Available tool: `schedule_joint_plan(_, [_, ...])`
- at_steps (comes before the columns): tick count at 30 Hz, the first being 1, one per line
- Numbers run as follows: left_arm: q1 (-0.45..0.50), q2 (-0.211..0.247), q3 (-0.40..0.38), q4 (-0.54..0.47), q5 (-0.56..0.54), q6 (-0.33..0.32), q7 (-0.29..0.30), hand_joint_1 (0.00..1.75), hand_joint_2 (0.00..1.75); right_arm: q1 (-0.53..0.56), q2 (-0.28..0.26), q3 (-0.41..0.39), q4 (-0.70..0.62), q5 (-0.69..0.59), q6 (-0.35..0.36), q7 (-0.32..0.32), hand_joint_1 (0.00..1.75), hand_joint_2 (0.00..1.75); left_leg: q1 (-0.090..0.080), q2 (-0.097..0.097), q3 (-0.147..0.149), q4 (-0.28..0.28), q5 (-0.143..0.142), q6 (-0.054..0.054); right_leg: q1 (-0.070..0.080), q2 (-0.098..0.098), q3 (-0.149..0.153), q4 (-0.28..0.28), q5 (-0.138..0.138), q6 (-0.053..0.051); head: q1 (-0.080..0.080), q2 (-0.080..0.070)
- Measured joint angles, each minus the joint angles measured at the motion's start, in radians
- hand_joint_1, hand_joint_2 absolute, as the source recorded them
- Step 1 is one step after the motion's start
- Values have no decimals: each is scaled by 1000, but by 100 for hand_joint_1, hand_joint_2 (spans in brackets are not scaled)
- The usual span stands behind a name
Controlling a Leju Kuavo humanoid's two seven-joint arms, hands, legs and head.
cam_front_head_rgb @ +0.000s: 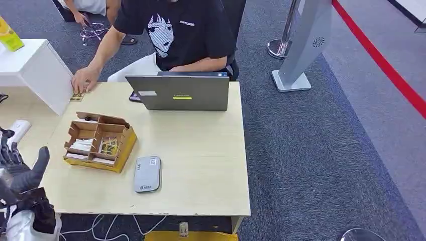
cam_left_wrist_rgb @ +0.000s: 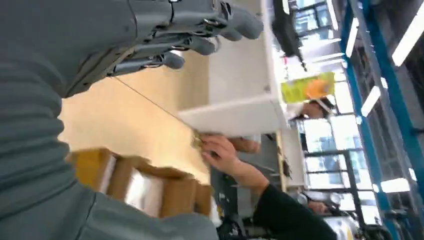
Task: Pass the card to the sensor for recognition and then transmit it.
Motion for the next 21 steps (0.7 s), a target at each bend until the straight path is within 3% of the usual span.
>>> schedule_joint_plan(4, [2,-19,126,119,-42,-37,0,0,175,4,-1,-1,-2,3,1,-6,0,175,0,0,0,0,0,0,0,0,1,0,0,0,0,0])
schedule_joint_plan(8, [-2,-6,227,354,-69,-51,1,0,175,6,-2,-1,-2,10,6,-6,0,175,-1,0,-1,0,0,0,-1,0,1,0,0,0,1,0])
schedule_joint_plan(11, [1,10,293,517,-72,-15,26,0,175,8,-3,0,-3,21,10,-2,0,175,-3,-1,0,-1,0,1,-2,-1,2,0,-1,1,4,0])
schedule_joint_plan(13, [7,22,327,607,-83,22,99,0,175,6,-5,0,-3,22,13,2,0,175,-4,-2,2,-1,-1,2,-4,-2,3,0,-3,3,3,0])
schedule_joint_plan(16, [43,19,349,712,-107,79,164,0,175,8,-6,1,-3,19,18,2,2,175,-3,-2,1,-1,-1,2,-4,-2,0,0,-3,3,-4,0])
schedule_joint_plan(17, [52,10,350,745,-116,100,192,9,175,8,-6,1,-3,18,18,2,21,175,-3,-4,0,0,-1,2,-3,-4,0,-1,-3,3,-2,0])
schedule_joint_plan(18, [57,3,350,769,-128,121,213,101,175,6,-7,1,-3,14,18,2,70,175,-3,-4,-1,0,-1,2,-3,-4,0,-1,-3,3,0,0])
schedule_joint_plan(19, [58,2,350,788,-140,136,231,169,175,4,-7,1,-3,5,14,4,131,175,-3,-4,-1,0,-1,2,-3,-4,0,-1,-3,3,2,0])
schedule_joint_plan(20, [57,2,350,806,-152,149,246,175,175,2,-7,1,-4,-5,7,6,171,175,-4,-4,-1,0,-1,2,-4,-4,1,-1,-3,4,1,0])
schedule_joint_plan(21, [56,0,350,821,-156,160,263,175,175,1,-7,1,-3,-12,-1,10,175,175,-4,-4,-1,0,-1,2,-4,-4,2,-1,-3,4,1,0])
